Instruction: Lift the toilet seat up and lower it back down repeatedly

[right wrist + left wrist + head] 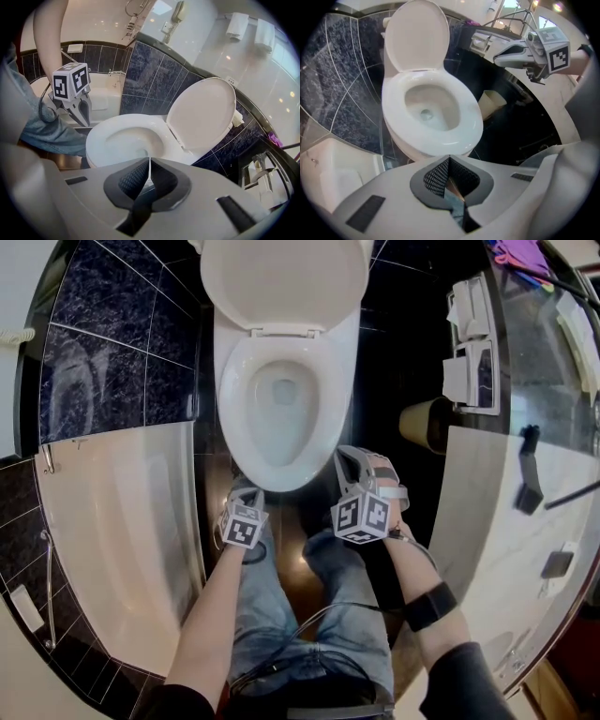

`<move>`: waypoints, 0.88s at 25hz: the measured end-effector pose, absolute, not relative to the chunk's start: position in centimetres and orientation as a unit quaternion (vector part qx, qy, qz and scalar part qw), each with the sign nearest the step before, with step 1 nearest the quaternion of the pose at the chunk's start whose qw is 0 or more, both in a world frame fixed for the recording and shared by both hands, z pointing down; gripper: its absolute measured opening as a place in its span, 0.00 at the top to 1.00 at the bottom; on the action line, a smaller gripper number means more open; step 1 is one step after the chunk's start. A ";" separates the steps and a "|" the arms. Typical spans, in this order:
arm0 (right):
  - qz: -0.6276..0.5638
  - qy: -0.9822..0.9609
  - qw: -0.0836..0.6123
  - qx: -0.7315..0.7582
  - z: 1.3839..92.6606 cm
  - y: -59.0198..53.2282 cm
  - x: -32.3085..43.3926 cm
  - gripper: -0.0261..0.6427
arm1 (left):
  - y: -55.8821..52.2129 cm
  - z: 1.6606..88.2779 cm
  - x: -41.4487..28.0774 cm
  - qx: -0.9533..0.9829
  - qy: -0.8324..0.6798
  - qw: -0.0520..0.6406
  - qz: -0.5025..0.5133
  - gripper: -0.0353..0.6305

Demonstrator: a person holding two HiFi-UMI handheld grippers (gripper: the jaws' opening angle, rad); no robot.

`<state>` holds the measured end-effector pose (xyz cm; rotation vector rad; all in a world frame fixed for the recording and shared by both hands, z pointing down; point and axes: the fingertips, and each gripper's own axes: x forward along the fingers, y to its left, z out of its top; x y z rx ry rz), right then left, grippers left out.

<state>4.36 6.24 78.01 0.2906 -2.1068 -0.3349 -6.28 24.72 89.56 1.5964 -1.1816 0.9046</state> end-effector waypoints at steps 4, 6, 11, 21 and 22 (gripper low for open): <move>-0.135 -0.863 0.472 0.122 77.6 6.2 3.9 0.92 | 23.1 87.9 -7.4 0.658 -0.502 0.440 0.349 0.95; -0.133 -0.864 0.471 0.123 77.0 6.1 3.6 0.92 | 21.8 86.0 -8.2 0.665 -0.521 0.419 0.332 0.95; -0.130 -0.868 0.459 0.136 73.3 5.3 2.7 0.92 | 17.7 77.8 -10.4 0.692 -0.568 0.337 0.291 0.95; -0.092 -0.888 0.403 0.199 59.3 2.9 1.8 0.92 | 13.3 58.3 -15.1 0.683 -0.648 0.252 0.225 0.95; -0.085 -0.890 0.396 0.208 57.9 2.7 1.9 0.92 | 13.1 56.4 -15.3 0.684 -0.651 0.245 0.220 0.95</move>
